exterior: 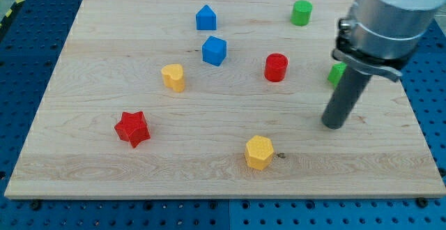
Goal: Push the yellow heart above to the red star
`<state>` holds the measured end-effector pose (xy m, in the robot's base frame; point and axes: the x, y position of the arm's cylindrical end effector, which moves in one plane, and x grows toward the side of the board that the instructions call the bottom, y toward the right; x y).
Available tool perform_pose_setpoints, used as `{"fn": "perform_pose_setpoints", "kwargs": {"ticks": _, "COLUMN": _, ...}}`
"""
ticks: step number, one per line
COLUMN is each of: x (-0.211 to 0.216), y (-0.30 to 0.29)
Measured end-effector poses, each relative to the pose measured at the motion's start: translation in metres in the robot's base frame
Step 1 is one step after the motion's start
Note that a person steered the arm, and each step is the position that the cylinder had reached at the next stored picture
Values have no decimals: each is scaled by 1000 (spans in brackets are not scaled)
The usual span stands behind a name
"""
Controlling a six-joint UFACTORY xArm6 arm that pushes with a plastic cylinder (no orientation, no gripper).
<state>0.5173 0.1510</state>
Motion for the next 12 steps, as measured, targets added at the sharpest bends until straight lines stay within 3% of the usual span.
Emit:
{"fn": "perform_pose_setpoints", "kwargs": {"ticks": 4, "x": -23, "y": -126}}
{"fn": "perform_pose_setpoints", "kwargs": {"ticks": 9, "x": -58, "y": -147}}
{"fn": "perform_pose_setpoints", "kwargs": {"ticks": 12, "x": -58, "y": -163}}
